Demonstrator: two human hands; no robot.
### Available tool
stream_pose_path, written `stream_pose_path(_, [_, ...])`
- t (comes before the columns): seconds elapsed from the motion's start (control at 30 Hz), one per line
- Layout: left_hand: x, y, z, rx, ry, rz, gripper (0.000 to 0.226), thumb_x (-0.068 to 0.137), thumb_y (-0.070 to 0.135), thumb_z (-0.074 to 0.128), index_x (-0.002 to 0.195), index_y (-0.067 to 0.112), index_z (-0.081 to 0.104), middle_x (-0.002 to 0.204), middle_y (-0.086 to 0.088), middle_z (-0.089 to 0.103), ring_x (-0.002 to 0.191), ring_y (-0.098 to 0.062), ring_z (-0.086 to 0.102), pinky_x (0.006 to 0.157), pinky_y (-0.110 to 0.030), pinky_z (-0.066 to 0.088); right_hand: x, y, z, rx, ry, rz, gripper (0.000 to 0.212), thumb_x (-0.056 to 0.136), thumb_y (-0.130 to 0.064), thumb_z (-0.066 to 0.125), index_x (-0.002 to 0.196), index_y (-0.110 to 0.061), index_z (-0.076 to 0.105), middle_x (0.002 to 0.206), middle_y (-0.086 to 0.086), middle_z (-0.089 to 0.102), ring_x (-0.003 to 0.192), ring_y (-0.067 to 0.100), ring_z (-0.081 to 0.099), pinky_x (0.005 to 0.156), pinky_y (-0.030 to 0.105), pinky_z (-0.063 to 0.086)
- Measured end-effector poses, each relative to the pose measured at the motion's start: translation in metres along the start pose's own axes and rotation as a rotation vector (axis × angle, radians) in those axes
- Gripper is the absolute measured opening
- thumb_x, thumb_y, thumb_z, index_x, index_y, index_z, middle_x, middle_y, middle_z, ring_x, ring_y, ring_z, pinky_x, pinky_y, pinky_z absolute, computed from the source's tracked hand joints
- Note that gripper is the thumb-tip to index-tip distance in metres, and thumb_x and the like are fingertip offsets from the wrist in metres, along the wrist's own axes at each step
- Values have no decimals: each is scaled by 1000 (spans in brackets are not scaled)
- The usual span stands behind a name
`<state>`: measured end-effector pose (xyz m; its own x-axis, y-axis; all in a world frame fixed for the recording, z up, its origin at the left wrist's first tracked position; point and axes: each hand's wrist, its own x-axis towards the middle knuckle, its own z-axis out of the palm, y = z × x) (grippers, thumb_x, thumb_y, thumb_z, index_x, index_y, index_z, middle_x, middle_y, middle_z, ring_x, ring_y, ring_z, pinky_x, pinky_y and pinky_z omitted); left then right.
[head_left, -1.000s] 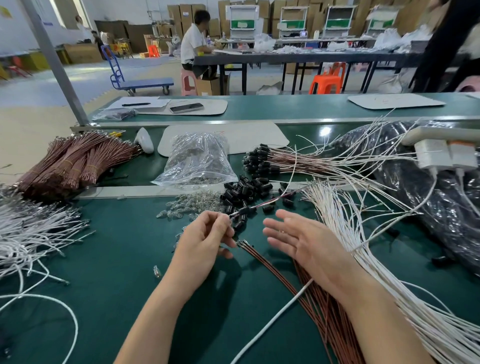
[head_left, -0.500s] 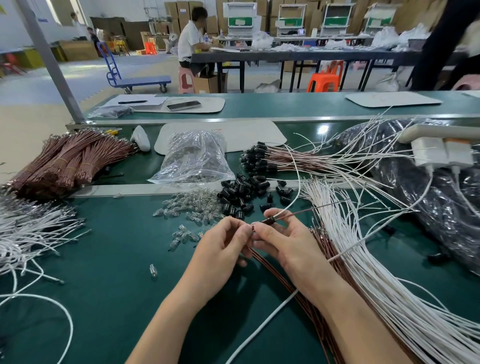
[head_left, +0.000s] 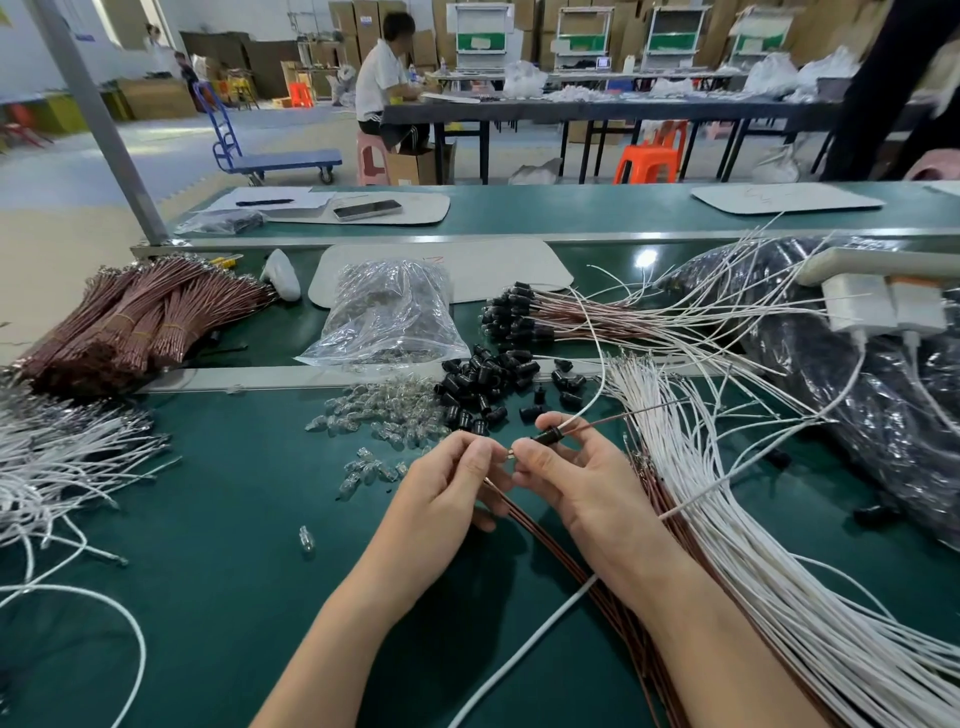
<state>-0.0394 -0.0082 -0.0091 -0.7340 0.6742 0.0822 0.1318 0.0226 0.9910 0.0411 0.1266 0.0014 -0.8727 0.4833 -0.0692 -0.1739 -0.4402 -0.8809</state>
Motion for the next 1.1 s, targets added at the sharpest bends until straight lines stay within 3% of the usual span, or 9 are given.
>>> stream_pose_path(0.27, [1,0,1,16,-31,41,9,100,21,60,100,13,65,84,0,72,70,-15,69,63,-26,56,1,0,0,103,-9,15,40,70,-5,74,106,-7,58,75,8,71,71,19,71,67,23,59])
stream_pose_path(0.47, [1,1,2,-19,-36,54,27,87,38,62,98,13,66,82,3,71,70,-13,68,62,-26,55,0,1,0,183,-29,54,40,71,-3,72,108,-7,58,77,8,70,71,18,70,67,21,59])
stream_pose_path(0.6, [1,0,3,-42,-43,52,29,86,38,63,98,12,66,84,3,72,70,-14,67,62,-26,54,0,0,-1,194,-35,54,39,71,-2,73,107,-7,58,77,5,69,72,17,70,68,21,59])
stream_pose_path(1.0, [0,-2,4,-45,-16,36,29,86,45,63,97,18,68,81,5,71,71,-13,68,62,-24,54,2,1,0,64,-2,18,41,70,-8,76,108,-9,59,76,4,69,72,18,69,71,22,59])
stream_pose_path(1.1, [1,-2,4,-22,5,20,18,92,37,65,97,20,68,81,8,71,72,-11,68,59,-26,55,1,2,1,1,19,2,40,69,-12,77,106,-11,61,77,5,70,73,17,69,70,22,58])
